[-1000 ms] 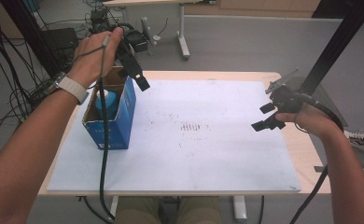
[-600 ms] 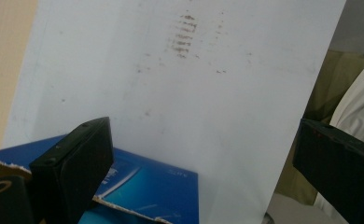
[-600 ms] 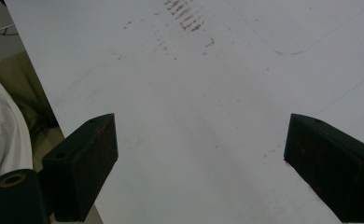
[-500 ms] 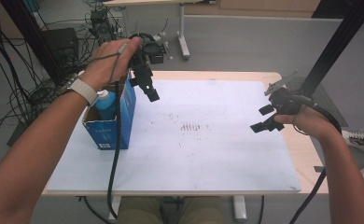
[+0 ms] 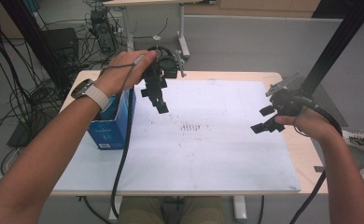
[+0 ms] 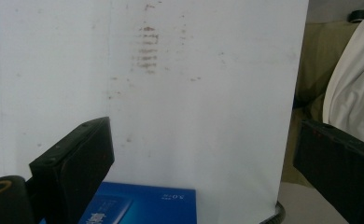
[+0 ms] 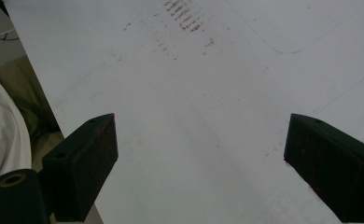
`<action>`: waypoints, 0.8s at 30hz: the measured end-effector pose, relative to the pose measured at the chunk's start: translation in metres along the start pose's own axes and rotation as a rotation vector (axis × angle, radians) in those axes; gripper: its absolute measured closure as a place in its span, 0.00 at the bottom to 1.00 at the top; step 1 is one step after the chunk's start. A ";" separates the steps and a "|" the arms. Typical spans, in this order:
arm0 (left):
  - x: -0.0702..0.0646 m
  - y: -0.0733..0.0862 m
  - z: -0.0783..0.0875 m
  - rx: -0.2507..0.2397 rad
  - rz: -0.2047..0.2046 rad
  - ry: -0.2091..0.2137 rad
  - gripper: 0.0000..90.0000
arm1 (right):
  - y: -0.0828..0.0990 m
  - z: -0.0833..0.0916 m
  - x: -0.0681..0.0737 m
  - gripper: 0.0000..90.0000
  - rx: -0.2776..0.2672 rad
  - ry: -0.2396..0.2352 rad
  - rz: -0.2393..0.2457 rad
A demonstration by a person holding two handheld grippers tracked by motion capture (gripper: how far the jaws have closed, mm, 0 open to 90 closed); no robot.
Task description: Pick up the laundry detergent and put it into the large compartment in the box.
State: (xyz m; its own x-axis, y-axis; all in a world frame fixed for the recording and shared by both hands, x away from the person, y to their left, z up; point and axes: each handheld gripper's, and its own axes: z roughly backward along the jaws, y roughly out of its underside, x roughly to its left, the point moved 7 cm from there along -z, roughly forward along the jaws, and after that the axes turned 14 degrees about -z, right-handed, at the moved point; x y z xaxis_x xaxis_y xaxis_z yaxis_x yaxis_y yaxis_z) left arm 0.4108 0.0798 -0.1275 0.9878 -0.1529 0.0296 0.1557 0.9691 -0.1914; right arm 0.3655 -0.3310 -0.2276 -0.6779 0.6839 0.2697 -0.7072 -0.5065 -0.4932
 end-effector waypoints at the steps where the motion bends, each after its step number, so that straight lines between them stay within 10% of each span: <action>1: 0.000 -0.001 -0.001 0.004 -0.004 -0.003 0.06 | 0.000 0.000 0.000 0.11 0.000 0.002 -0.001; 24: -0.014 -0.027 -0.032 0.038 -0.122 0.016 0.06 | 0.006 0.004 0.001 0.11 -0.005 0.014 -0.009</action>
State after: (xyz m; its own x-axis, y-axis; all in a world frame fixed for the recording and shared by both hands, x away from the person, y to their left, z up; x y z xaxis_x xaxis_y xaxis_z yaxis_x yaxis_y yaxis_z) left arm 0.3928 0.0498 -0.1539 0.9615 -0.2727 0.0347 0.2748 0.9497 -0.1499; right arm 0.3597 -0.3349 -0.2272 -0.6688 0.6955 0.2626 -0.7122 -0.4979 -0.4949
